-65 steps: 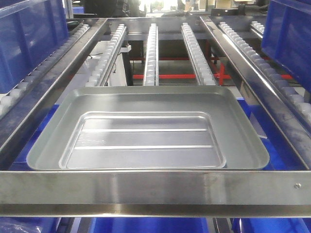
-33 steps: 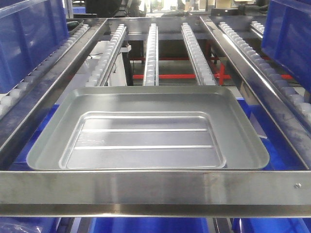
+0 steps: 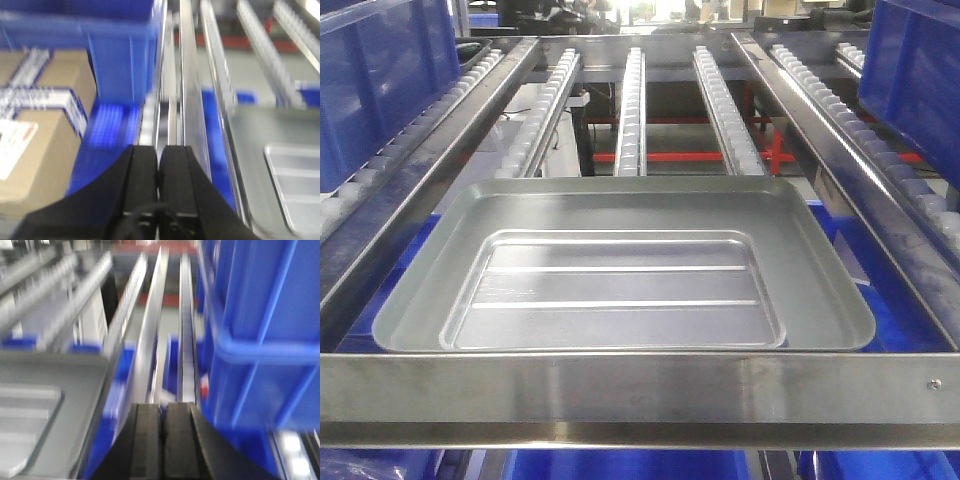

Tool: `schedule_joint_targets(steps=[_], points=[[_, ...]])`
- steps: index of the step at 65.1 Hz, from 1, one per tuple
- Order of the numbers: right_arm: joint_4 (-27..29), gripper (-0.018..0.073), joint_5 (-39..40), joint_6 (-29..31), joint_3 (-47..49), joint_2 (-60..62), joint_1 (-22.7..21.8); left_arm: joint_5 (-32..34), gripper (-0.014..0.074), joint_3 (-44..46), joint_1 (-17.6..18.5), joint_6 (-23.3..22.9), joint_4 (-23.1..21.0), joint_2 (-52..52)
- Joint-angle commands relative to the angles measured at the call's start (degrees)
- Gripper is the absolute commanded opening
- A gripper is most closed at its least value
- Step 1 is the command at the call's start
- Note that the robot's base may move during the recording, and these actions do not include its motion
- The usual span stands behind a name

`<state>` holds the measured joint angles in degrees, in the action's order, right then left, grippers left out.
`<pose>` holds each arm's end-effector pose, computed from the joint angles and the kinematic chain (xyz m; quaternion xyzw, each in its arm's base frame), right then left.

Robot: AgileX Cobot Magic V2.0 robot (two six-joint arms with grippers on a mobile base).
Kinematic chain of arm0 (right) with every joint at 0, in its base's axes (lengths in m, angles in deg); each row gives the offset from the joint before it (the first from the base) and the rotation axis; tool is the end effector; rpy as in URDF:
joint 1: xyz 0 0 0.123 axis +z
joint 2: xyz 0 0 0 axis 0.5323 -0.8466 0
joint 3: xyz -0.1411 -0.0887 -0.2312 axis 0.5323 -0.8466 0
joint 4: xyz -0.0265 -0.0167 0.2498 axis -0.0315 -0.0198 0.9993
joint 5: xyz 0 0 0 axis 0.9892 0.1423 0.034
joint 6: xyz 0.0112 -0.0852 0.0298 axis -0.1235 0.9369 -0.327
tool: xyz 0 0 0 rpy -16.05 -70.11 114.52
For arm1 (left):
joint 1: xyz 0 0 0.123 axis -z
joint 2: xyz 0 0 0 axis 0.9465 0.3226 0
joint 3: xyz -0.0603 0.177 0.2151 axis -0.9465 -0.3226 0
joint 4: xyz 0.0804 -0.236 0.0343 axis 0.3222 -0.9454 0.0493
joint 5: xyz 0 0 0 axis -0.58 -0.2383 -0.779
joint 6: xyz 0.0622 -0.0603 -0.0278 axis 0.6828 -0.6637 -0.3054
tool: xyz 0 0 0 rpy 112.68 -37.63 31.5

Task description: Grab silver tray and place in blue box

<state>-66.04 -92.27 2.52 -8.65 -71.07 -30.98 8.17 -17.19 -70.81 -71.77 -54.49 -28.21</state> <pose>0.0570 0.0012 0.2655 -0.0003 0.7650 0.0130 0.6439 0.0608 -0.0026 0.2871 0.0122 0.7749 -0.0098 0.6319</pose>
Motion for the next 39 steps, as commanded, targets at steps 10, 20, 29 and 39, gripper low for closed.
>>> schedule_joint_targets(steps=[10, 20, 29, 39], points=[[0.6, 0.0055, -7.6, 0.1, 12.9, -22.5, 0.1, -15.2, -0.0013, 16.2, -0.1, -0.6, -3.9, 23.4], [2.1, 0.0055, -16.8, 0.1, 18.5, -35.2, 0.1, -17.1, -0.0013, 19.2, -0.1, -0.6, -11.9, 32.9], [4.1, 0.0055, -16.7, 0.1, 20.2, -42.9, 0.1, -16.7, -0.0013, 19.2, -0.1, -0.6, -19.5, 39.1], [11.5, 0.0055, -13.0, 0.1, 20.3, -48.6, 0.1, -15.0, -0.0013, 19.6, -0.1, -0.6, -24.8, 45.9]])
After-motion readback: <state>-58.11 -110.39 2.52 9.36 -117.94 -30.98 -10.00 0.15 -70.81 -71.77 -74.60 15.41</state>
